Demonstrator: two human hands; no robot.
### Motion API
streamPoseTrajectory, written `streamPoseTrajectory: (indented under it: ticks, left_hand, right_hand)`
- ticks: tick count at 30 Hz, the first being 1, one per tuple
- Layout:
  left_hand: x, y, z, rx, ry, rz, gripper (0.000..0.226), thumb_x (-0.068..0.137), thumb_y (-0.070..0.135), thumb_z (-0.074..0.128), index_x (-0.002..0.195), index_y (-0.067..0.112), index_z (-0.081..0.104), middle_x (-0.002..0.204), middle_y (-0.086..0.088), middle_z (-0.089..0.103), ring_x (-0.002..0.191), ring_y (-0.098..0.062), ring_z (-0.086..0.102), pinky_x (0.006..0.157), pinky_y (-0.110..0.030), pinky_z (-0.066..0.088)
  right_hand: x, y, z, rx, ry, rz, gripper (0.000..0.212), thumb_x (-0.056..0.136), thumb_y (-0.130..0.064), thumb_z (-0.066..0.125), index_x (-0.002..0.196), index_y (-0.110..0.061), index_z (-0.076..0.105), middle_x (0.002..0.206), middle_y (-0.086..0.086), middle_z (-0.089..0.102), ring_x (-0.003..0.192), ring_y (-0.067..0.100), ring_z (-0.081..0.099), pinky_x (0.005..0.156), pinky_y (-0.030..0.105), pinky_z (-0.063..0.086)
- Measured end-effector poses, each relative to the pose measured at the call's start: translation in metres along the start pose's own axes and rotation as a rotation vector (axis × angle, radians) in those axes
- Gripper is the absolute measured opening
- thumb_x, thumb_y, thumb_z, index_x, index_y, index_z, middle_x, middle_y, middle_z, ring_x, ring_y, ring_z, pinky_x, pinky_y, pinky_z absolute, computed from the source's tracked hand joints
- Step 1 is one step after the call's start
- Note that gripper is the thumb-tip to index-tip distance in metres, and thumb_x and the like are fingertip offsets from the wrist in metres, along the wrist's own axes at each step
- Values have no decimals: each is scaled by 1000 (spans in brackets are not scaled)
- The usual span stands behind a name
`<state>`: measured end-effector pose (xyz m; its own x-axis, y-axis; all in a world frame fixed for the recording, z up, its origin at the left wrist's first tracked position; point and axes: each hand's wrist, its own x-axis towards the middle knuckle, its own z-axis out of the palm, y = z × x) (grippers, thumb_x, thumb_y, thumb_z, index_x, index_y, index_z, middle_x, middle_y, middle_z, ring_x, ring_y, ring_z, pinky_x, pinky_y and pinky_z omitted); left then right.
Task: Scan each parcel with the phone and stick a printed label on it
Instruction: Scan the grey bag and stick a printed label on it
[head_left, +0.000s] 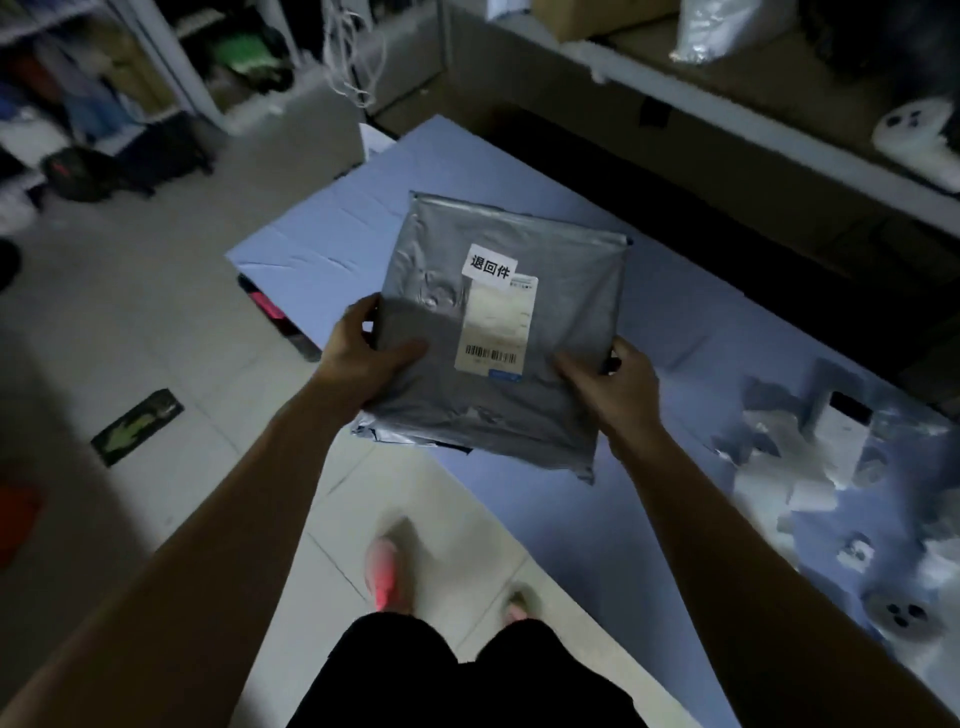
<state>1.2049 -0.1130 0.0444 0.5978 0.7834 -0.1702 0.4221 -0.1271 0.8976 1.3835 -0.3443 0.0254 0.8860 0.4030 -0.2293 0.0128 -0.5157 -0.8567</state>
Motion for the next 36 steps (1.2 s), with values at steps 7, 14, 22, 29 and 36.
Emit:
streamPoseTrajectory:
  ticks: [7,14,22,29,36]
  left_hand:
    - [53,-48,-140,-85,67,29,69,76,22,87,136,10,56,122,-4,64,94,-14,65,71,-18,57]
    - [141,-124,-285,-83,151,29,84,73,17,90,144,7,46,115,8,54,106,-13,60,80,-14,54]
    - [247,-163,-417,-16,77,31,59,59,46,83,111,33,59,104,18,54,92,1,60,75,-17,53]
    - [385,-188,-476,67,44,29,76,74,27,88,139,20,51,122,1,52,93,-2,57,66,-6,50]
    - [536,-191,-516,160,-42,14,71,77,22,84,140,22,50,124,0,53,103,-16,60,77,-22,57]
  right_hand:
    - [1,-86,132,18,-97,-62,57,70,-57,81,115,-25,71,108,-10,74,100,15,70,90,43,60]
    - [-1,-160,310,26,-131,-40,63,64,-67,79,113,-29,69,107,-15,71,100,13,69,90,44,60]
    - [21,-238,464,35,-127,-2,77,62,-76,77,115,-21,66,107,-3,74,99,22,71,84,48,61]
    - [100,-282,571,14,-26,2,60,68,-68,75,110,-26,67,102,-8,74,97,15,70,80,39,60]
    - [189,-329,670,81,55,85,47,72,-58,78,109,-31,67,96,-17,73,90,0,69,81,34,61]
